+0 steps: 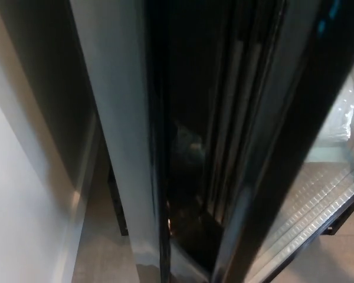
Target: The robot stands in front of a refrigerator with an opened door and closes the door by swing its right hand at the door
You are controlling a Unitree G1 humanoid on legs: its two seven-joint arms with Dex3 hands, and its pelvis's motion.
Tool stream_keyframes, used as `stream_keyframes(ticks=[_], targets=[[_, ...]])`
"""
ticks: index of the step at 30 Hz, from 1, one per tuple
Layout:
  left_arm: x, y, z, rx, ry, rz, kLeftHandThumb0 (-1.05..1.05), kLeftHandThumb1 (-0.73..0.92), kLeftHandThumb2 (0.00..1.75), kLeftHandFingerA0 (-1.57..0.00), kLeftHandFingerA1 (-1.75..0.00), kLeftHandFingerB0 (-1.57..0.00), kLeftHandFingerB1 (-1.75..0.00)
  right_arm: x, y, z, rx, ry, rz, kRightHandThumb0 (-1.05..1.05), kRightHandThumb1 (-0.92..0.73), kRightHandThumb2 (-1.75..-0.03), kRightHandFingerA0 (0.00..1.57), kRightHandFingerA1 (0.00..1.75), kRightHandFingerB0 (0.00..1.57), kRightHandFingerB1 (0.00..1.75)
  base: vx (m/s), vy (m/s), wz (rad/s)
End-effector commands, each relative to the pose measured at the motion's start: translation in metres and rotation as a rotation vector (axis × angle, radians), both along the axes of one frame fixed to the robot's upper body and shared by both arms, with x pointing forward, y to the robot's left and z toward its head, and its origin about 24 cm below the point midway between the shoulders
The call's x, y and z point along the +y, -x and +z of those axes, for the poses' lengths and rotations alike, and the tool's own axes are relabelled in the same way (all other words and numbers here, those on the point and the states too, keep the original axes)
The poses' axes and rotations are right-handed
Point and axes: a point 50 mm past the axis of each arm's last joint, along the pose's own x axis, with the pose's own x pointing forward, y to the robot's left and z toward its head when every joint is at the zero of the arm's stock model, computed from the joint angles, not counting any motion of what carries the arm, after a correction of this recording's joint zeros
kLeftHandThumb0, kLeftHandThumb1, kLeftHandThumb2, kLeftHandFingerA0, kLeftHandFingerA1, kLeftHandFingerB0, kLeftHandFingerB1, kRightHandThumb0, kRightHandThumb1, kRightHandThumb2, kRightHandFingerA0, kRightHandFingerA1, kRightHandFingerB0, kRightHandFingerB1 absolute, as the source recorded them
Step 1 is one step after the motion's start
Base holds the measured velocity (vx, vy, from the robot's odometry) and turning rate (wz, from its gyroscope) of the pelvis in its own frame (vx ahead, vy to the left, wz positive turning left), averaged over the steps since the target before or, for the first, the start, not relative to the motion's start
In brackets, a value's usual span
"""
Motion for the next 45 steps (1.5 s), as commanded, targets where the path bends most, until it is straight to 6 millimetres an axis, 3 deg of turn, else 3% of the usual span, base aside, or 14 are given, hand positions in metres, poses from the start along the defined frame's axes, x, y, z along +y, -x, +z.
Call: stream_keyframes(ticks=[1, 3, 4, 5, 6, 7, 8, 14, 17, 23, 36, 37, 41, 45], targets=[[0.006, 0.008, 0.000, 0.010, -0.010, -0.020, -0.47, 0.57, 0.94, -0.33, -0.60, -0.22, -0.51, -0.001, -0.002, 0.006, -0.187, 0.034, -0.058, -0.71, -0.65, -0.98, 0.26, 0.45, 0.34, 0.48, 0.00, 0.000, 0.00], [0.006, 0.009, 0.000, 0.009, -0.007, -0.013, -0.47, 0.57, 0.94, -0.33, -0.60, -0.22, -0.51, 0.000, -0.003, 0.007, -0.211, 0.036, -0.059, -0.71, -0.65, -0.98, 0.26, 0.45, 0.34, 0.48, 0.00, 0.000, 0.00], [0.008, 0.009, 0.001, 0.012, -0.005, -0.011, -0.48, 0.57, 0.94, -0.33, -0.60, -0.22, -0.51, 0.004, -0.010, 0.015, -0.344, 0.091, -0.043, -0.67, -0.81, -0.65, 0.29, 0.30, 0.30, 0.30, 0.00, 0.000, 0.00], [0.008, 0.009, 0.001, 0.013, -0.005, -0.011, -0.48, 0.57, 0.94, -0.33, -0.60, -0.22, -0.51, 0.005, -0.012, 0.018, -0.383, 0.106, -0.040, -0.67, -0.81, -0.65, 0.29, 0.30, 0.30, 0.30, 0.00, 0.000, 0.00], [0.008, 0.010, 0.001, 0.012, -0.002, -0.014, -0.48, 0.57, 0.94, -0.32, -0.60, -0.22, -0.52, 0.012, -0.017, 0.033, -0.592, 0.153, -0.004, -0.68, -0.86, -0.67, 0.20, 0.28, 0.23, 0.29, 0.00, 0.000, 0.00], [0.008, 0.011, 0.001, 0.013, -0.003, -0.016, -0.48, 0.57, 0.94, -0.32, -0.60, -0.22, -0.51, 0.018, -0.018, 0.045, -0.734, 0.175, 0.022, -0.34, -0.56, -1.11, 0.00, 0.49, 0.00, 0.47, 0.00, 0.000, 0.00], [0.008, 0.011, 0.000, 0.015, -0.005, -0.016, -0.48, 0.57, 0.94, -0.31, -0.59, -0.22, -0.51, 0.025, -0.019, 0.060, -0.879, 0.181, 0.044, -0.70, -0.70, -1.04, 0.00, 0.36, 0.08, 0.42, 0.00, 0.000, 0.00], [0.008, 0.012, 0.000, 0.018, -0.003, -0.003, -0.47, 0.57, 0.93, -0.31, -0.59, -0.22, -0.51, 0.054, -0.017, 0.124, -1.321, 0.176, 0.146, -0.81, -0.78, -1.08, 0.00, 0.15, 0.10, 0.24, 0.00, 0.000, 0.00], [0.008, 0.012, -0.001, 0.027, -0.018, -0.016, -0.50, 0.57, 0.93, -0.30, -0.58, -0.22, -0.50, 0.080, -0.007, 0.203, -1.718, 0.154, 0.292, -0.79, -0.75, -1.09, 0.00, 0.14, 0.01, 0.17, 0.00, 0.000, 0.00], [0.008, 0.015, -0.001, 0.035, -0.031, -0.021, -0.53, 0.58, 0.93, -0.31, -0.57, -0.24, -0.50, 0.113, 0.010, 0.276, -2.189, 0.204, 0.360, -0.89, -0.71, -1.06, 0.08, 0.14, 0.08, 0.21, 0.00, 0.000, 0.00], [0.009, 0.020, -0.003, 0.041, -0.029, -0.014, -0.54, 0.58, 0.92, -0.30, -0.56, -0.26, -0.51, 0.146, 0.036, 0.322, -2.483, 0.066, 0.295, -0.86, -0.60, -1.02, 0.07, 0.30, 0.07, 0.39, 0.00, 0.000, 0.00], [0.008, 0.020, -0.003, 0.038, -0.030, -0.018, -0.51, 0.58, 0.93, -0.33, -0.58, -0.25, -0.51, 0.156, 0.037, 0.325, -2.602, -0.111, 0.431, -0.85, -0.92, -0.76, 0.18, 0.29, 0.24, 0.31, 0.00, 0.000, 0.00], [0.007, 0.018, -0.003, 0.032, -0.030, -0.013, -0.51, 0.58, 0.93, -0.33, -0.59, -0.26, -0.52, 0.167, 0.037, 0.329, -2.724, -0.462, 0.536, -0.74, -0.83, -0.66, 0.34, 0.31, 0.41, 0.33, 0.00, 0.000, 0.00], [0.007, 0.019, -0.003, 0.033, -0.030, -0.013, -0.51, 0.58, 0.93, -0.33, -0.59, -0.26, -0.52, 0.167, 0.038, 0.329, -2.724, -0.463, 0.533, -0.74, -0.83, -0.66, 0.34, 0.31, 0.41, 0.33, 0.00, 0.000, 0.00]])
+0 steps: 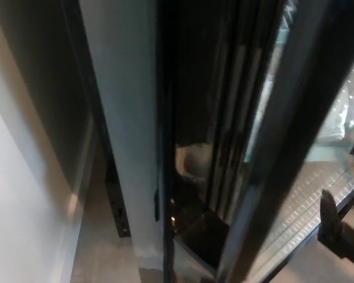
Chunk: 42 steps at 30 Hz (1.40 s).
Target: The robot stands in front of a refrigerator with an opened door and closes the door by swing its right hand at the door
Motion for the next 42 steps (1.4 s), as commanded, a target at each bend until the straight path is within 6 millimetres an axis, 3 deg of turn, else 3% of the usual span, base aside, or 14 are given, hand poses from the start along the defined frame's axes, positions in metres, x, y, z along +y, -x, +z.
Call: stream_keyframes(ticks=[1, 2, 3, 4, 5, 7, 13, 19, 22, 25, 29, 30, 36, 42], targets=[[0.009, 0.012, 0.000, 0.018, -0.034, -0.004, -0.51, 0.58, 0.94, -0.34, -0.59, -0.24, -0.51, 0.061, 0.079, 0.131, -1.132, -0.113, 0.317, -0.85, -0.84, -0.66, 0.21, 0.43, 0.26, 0.37, 0.00, 0.000, 0.00], [0.009, 0.011, 0.001, 0.016, -0.030, -0.006, -0.51, 0.58, 0.94, -0.34, -0.59, -0.24, -0.51, 0.085, 0.062, 0.134, -1.018, -0.131, 0.263, -0.85, -0.84, -0.66, 0.21, 0.43, 0.26, 0.37, 0.00, 0.000, 0.00], [0.009, 0.012, 0.001, 0.016, -0.027, -0.004, -0.48, 0.57, 0.95, -0.36, -0.61, -0.23, -0.51, 0.093, 0.060, 0.136, -0.989, -0.095, 0.259, -0.36, -0.54, -1.13, 0.01, 0.53, 0.00, 0.50, 0.00, 0.000, 0.00], [0.009, 0.012, 0.001, 0.017, -0.025, -0.001, -0.48, 0.57, 0.95, -0.36, -0.61, -0.23, -0.51, 0.097, 0.061, 0.138, -0.978, -0.048, 0.265, -0.36, -0.54, -1.13, 0.01, 0.53, 0.00, 0.50, 0.00, 0.000, 0.00], [0.009, 0.012, 0.001, 0.020, -0.027, 0.000, -0.51, 0.58, 0.94, -0.32, -0.58, -0.24, -0.50, 0.098, 0.058, 0.134, -0.975, 0.103, 0.276, -1.04, -0.66, -1.06, 0.00, 0.02, 0.00, 0.01, 0.00, 0.000, 0.00], [0.009, 0.012, 0.001, 0.021, -0.028, -0.003, -0.51, 0.57, 0.93, -0.32, -0.59, -0.25, -0.51, 0.099, 0.046, 0.119, -0.902, 0.377, 0.294, -1.05, -0.82, -1.14, 0.00, 0.00, 0.00, 0.04, 0.00, 0.000, 0.00], [0.007, 0.011, 0.000, 0.009, -0.015, -0.001, -0.52, 0.56, 0.93, -0.32, -0.59, -0.25, -0.52, 0.116, 0.018, 0.092, -0.675, 0.626, 0.414, -0.99, -0.87, -1.13, 0.00, 0.00, 0.00, 0.01, 0.00, 0.000, 0.00], [0.007, 0.010, 0.000, 0.019, -0.020, -0.002, -0.52, 0.58, 0.93, -0.31, -0.58, -0.25, -0.51, 0.153, -0.046, 0.077, -0.496, 0.853, 0.455, -0.80, -0.73, -0.94, 0.00, 0.02, 0.00, 0.09, 0.00, 0.000, 0.00], [0.006, 0.009, 0.000, 0.022, -0.027, -0.009, -0.52, 0.58, 0.93, -0.32, -0.57, -0.25, -0.51, 0.165, -0.071, 0.068, -0.406, 0.944, 0.460, -0.80, -0.79, -1.15, 0.00, 0.16, 0.00, 0.17, 0.00, 0.000, 0.00], [0.006, 0.010, 0.000, 0.023, -0.025, -0.016, -0.51, 0.58, 0.94, -0.33, -0.59, -0.25, -0.51, 0.174, -0.102, 0.056, -0.287, 1.090, 0.437, -0.81, -0.73, -0.93, 0.00, 0.09, 0.00, 0.17, 0.00, 0.000, 0.00], [0.005, 0.011, -0.001, 0.029, -0.024, -0.026, -0.51, 0.58, 0.94, -0.34, -0.59, -0.25, -0.51, 0.176, -0.126, 0.046, -0.185, 1.191, 0.402, -0.77, -0.92, -0.70, 0.00, 0.08, 0.00, 0.18, 0.00, 0.000, 0.00], [0.004, 0.011, -0.002, 0.028, -0.023, -0.024, -0.50, 0.58, 0.93, -0.35, -0.59, -0.26, -0.52, 0.175, -0.135, 0.044, -0.139, 1.234, 0.390, -0.88, -0.84, -1.13, 0.00, 0.09, 0.00, 0.09, 0.00, 0.000, 0.00], [0.004, 0.007, 0.000, 0.018, -0.021, -0.022, -0.51, 0.59, 0.95, -0.36, -0.59, -0.27, -0.52, 0.160, -0.164, 0.041, 0.057, 1.330, 0.322, -0.79, -0.76, -1.12, 0.00, 0.19, 0.08, 0.23, 0.00, 0.000, 0.00], [0.011, 0.008, 0.003, 0.031, -0.028, -0.030, -0.50, 0.59, 0.95, -0.36, -0.60, -0.25, -0.52, 0.142, -0.154, 0.021, 0.045, 1.326, 0.352, -0.88, -0.81, -1.11, 0.07, 0.14, 0.07, 0.16, 0.00, 0.000, 0.00]])
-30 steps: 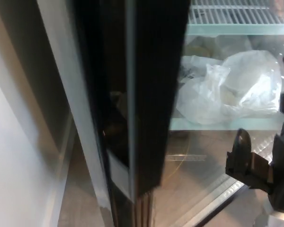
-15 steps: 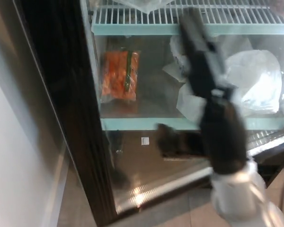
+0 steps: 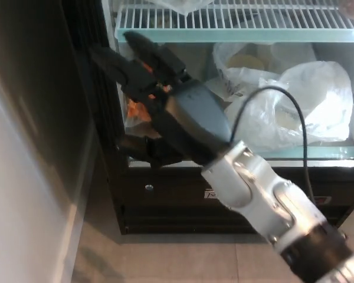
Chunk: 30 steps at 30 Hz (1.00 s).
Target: The robot stands in front of a refrigerator with an opened door and closes the door by swing its right hand at the door
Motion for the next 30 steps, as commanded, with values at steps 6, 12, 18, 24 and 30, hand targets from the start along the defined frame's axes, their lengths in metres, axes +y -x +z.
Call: stream_keyframes(ticks=[6, 12, 18, 24, 30], targets=[[0.010, 0.008, 0.003, 0.015, -0.040, -0.036, -0.54, 0.59, 0.94, -0.35, -0.59, -0.30, -0.53, -0.057, -0.019, -0.071, 0.103, 0.508, -0.179, -0.77, -0.92, -0.69, 0.08, 0.22, 0.08, 0.22, 0.00, 0.000, 0.00], [0.010, 0.003, 0.005, 0.010, -0.041, -0.045, -0.53, 0.60, 0.94, -0.34, -0.58, -0.27, -0.52, -0.080, -0.004, -0.095, 0.177, 0.463, -0.173, -0.72, -0.70, -1.07, 0.02, 0.33, 0.05, 0.33, 0.00, 0.000, 0.00], [0.011, 0.001, 0.006, 0.011, -0.018, -0.028, -0.49, 0.58, 0.94, -0.35, -0.60, -0.25, -0.52, -0.134, 0.042, -0.149, 0.426, 0.232, -0.315, -0.35, -0.53, -1.10, 0.00, 0.48, 0.00, 0.47, 0.00, 0.000, 0.00], [0.010, -0.004, 0.007, 0.006, -0.019, -0.043, -0.48, 0.59, 0.94, -0.34, -0.59, -0.25, -0.52, -0.181, 0.091, -0.180, 0.612, -0.128, -0.529, -0.76, -0.90, -0.68, 0.22, 0.30, 0.21, 0.29, 0.00, 0.000, 0.00], [0.008, 0.009, 0.001, 0.022, -0.023, -0.038, -0.49, 0.58, 0.95, -0.37, -0.61, -0.26, -0.53, -0.253, 0.141, -0.244, 1.039, -0.042, -0.966, -0.74, -0.87, -0.67, 0.27, 0.32, 0.27, 0.30, 0.00, 0.000, 0.00]])
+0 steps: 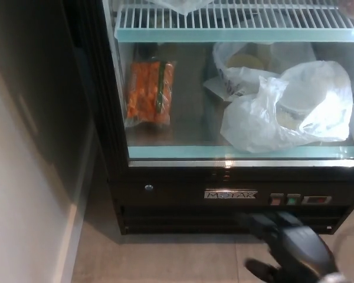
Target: The robot stands in front of a refrigerator with an opened door and closes the door by swing its right hand at the door
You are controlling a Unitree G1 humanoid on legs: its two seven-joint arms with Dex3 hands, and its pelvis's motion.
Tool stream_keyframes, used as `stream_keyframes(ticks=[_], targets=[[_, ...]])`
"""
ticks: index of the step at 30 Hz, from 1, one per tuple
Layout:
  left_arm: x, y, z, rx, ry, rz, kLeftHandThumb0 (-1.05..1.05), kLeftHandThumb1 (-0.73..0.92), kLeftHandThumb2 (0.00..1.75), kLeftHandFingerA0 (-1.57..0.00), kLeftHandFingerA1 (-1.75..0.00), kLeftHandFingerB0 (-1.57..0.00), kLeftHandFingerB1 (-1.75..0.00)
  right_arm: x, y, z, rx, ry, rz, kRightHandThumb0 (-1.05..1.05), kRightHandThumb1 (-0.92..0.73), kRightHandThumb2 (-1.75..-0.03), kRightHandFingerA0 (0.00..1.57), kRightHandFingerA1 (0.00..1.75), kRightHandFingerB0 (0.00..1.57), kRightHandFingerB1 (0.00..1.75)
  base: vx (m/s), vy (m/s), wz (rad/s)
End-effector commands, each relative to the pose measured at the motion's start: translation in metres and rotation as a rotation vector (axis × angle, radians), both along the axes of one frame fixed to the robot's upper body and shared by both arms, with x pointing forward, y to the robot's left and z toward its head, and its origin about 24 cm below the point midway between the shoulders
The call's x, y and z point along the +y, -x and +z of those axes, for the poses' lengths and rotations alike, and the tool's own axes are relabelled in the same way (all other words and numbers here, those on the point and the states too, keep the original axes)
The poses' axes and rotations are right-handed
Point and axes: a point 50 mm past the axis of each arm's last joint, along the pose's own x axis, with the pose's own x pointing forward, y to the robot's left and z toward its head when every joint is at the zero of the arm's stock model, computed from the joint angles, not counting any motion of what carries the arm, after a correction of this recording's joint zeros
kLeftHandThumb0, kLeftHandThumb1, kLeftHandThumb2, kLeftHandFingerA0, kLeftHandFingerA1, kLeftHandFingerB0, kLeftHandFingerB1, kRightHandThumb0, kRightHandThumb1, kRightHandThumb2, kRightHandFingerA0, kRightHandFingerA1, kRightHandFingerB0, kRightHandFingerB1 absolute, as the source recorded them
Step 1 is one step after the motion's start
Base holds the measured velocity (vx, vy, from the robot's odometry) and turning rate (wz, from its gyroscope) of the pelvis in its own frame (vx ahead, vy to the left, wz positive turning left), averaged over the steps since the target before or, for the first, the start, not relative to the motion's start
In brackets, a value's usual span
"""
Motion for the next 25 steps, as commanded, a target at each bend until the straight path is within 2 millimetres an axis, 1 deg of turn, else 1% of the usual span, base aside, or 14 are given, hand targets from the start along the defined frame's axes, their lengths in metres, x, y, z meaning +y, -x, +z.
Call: stream_keyframes(ticks=[1, 3, 5, 6, 7, 9, 11, 12, 13, 16, 17, 19, 21, 25], targets=[[0.006, 0.015, -0.002, 0.030, -0.022, -0.008, -0.49, 0.58, 0.95, -0.37, -0.61, -0.26, -0.53, -0.088, 0.065, -0.053, 0.324, -0.118, -0.608, -0.74, -0.87, -0.67, 0.27, 0.32, 0.27, 0.30, 0.00, 0.000, 0.00], [0.006, 0.020, -0.004, 0.043, -0.028, -0.010, -0.49, 0.58, 0.94, -0.34, -0.59, -0.26, -0.52, -0.110, 0.087, -0.063, 0.436, -0.083, -0.733, -0.75, -0.88, -0.67, 0.26, 0.32, 0.27, 0.30, 0.00, 0.000, 0.00], [0.005, 0.019, -0.004, 0.041, -0.026, -0.006, -0.48, 0.57, 0.93, -0.33, -0.58, -0.25, -0.51, -0.119, 0.097, -0.066, 0.483, -0.094, -0.815, -0.74, -0.87, -0.67, 0.28, 0.32, 0.29, 0.31, 0.00, 0.000, 0.00], [0.005, 0.019, -0.004, 0.041, -0.025, -0.003, -0.48, 0.57, 0.93, -0.34, -0.58, -0.25, -0.51, -0.124, 0.101, -0.068, 0.521, -0.107, -0.862, -0.72, -0.86, -0.67, 0.26, 0.31, 0.26, 0.29, 0.00, 0.000, 0.00], [0.005, 0.020, -0.005, 0.042, -0.024, 0.000, -0.48, 0.57, 0.93, -0.34, -0.58, -0.25, -0.51, -0.128, 0.106, -0.070, 0.561, -0.123, -0.907, -0.72, -0.86, -0.67, 0.26, 0.31, 0.26, 0.29, 0.00, 0.000, 0.00], [0.005, 0.020, -0.005, 0.042, -0.024, 0.001, -0.48, 0.57, 0.93, -0.34, -0.58, -0.25, -0.51, -0.129, 0.107, -0.070, 0.569, -0.128, -0.916, -0.72, -0.86, -0.67, 0.26, 0.31, 0.26, 0.29, 0.00, 0.000, 0.00], [0.004, 0.025, -0.007, 0.051, -0.015, 0.014, -0.48, 0.57, 0.93, -0.32, -0.59, -0.25, -0.52, -0.134, 0.116, -0.073, 0.611, -0.147, -0.989, -0.70, -0.84, -0.66, 0.28, 0.31, 0.29, 0.31, 0.00, 0.000, 0.00], [0.003, 0.027, -0.008, 0.058, -0.011, 0.016, -0.48, 0.57, 0.93, -0.32, -0.59, -0.24, -0.51, -0.135, 0.120, -0.075, 0.656, -0.135, -1.003, -0.72, -0.83, -0.66, 0.26, 0.32, 0.25, 0.29, 0.00, 0.000, 0.00], [0.003, 0.029, -0.009, 0.063, -0.010, 0.017, -0.48, 0.57, 0.93, -0.32, -0.59, -0.24, -0.51, -0.136, 0.122, -0.076, 0.675, -0.128, -1.006, -0.72, -0.83, -0.66, 0.26, 0.32, 0.25, 0.29, 0.00, 0.000, 0.00], [0.003, 0.030, -0.010, 0.065, -0.010, 0.018, -0.48, 0.57, 0.93, -0.32, -0.59, -0.24, -0.51, -0.136, 0.123, -0.076, 0.681, -0.130, -1.009, -0.72, -0.83, -0.66, 0.26, 0.32, 0.25, 0.29, 0.00, 0.000, 0.00], [0.003, 0.030, -0.009, 0.066, -0.016, 0.011, -0.51, 0.58, 0.95, -0.35, -0.61, -0.25, -0.52, -0.136, 0.124, -0.078, 0.724, -0.118, -1.012, -0.66, -0.82, -0.65, 0.27, 0.33, 0.24, 0.30, 0.00, 0.000, 0.00], [0.003, 0.031, -0.009, 0.066, -0.026, 0.001, -0.51, 0.58, 0.95, -0.35, -0.61, -0.25, -0.52, -0.136, 0.127, -0.080, 0.787, -0.100, -1.016, -0.66, -0.82, -0.65, 0.27, 0.33, 0.24, 0.30, 0.00, 0.000, 0.00], [0.003, 0.029, -0.009, 0.061, -0.029, -0.007, -0.51, 0.58, 0.95, -0.35, -0.61, -0.26, -0.53, -0.136, 0.127, -0.080, 0.813, -0.110, -1.006, -0.67, -0.82, -0.64, 0.28, 0.34, 0.23, 0.30, 0.00, 0.000, 0.00], [0.003, 0.028, -0.008, 0.051, -0.017, 0.008, -0.46, 0.57, 0.97, -0.38, -0.64, -0.24, -0.53, -0.135, 0.126, -0.080, 0.830, -0.115, -0.992, -0.66, -0.83, -0.65, 0.29, 0.34, 0.24, 0.30, 0.00, 0.000, 0.00]])
